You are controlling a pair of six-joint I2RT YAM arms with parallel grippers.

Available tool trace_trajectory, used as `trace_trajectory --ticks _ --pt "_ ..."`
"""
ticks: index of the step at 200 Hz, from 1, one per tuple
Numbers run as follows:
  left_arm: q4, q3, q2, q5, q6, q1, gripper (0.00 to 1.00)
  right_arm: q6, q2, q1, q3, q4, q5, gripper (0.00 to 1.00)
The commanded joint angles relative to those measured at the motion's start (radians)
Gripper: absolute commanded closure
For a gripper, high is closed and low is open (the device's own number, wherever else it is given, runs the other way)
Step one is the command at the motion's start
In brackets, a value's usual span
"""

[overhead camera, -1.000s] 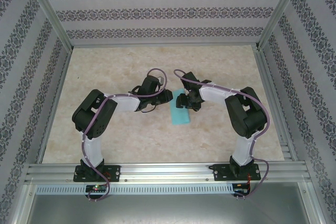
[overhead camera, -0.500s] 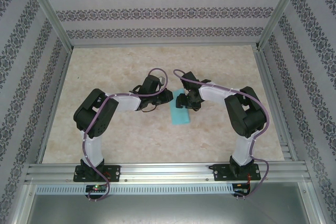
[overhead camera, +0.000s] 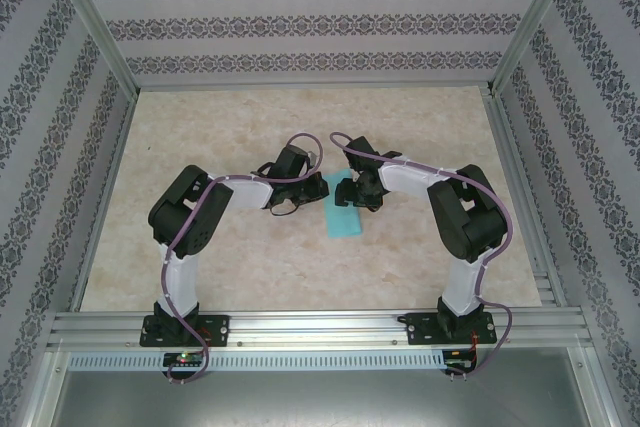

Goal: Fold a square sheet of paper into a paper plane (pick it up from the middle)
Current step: Hold the square sheet of paper at the center of the table.

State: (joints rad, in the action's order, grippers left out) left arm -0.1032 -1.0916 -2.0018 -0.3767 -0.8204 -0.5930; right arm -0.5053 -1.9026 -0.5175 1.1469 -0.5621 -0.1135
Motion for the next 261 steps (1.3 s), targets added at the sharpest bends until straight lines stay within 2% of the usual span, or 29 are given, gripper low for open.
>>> trace_trajectory --ticks 1,79,122,161,183,204,246,261 --pt "0.049 -0.038 -0.014 -0.003 0.018 -0.02 0.93 0.018 -0.207 -0.013 -0.086 0.091 -0.003 0.38" --pt "0.311 -0.095 -0.059 0.094 0.039 -0.022 0.96 0.015 -0.14 -0.01 -0.066 0.067 -0.027 0.38" --pt "0.377 -0.111 -0.091 0.11 0.047 -0.023 0.97 -0.008 0.031 0.011 -0.05 0.059 -0.071 0.37" --pt "0.406 -0.114 -0.112 0.127 0.04 -0.022 1.0 -0.063 0.217 0.102 -0.097 0.067 -0.053 0.37" --pt "0.41 -0.114 -0.118 0.128 0.034 -0.022 1.0 -0.038 0.258 0.108 -0.09 0.063 -0.11 0.39" --pt "0.413 -0.113 -0.12 0.132 0.032 -0.022 1.0 -0.039 0.246 0.098 -0.084 0.103 -0.214 0.47" --pt "0.422 -0.112 -0.12 0.138 0.031 -0.022 1.0 -0.055 0.174 0.071 -0.053 0.17 -0.335 0.79" --pt "0.422 -0.111 -0.121 0.137 0.03 -0.023 1.0 -0.054 0.14 0.068 -0.034 0.17 -0.357 0.86"
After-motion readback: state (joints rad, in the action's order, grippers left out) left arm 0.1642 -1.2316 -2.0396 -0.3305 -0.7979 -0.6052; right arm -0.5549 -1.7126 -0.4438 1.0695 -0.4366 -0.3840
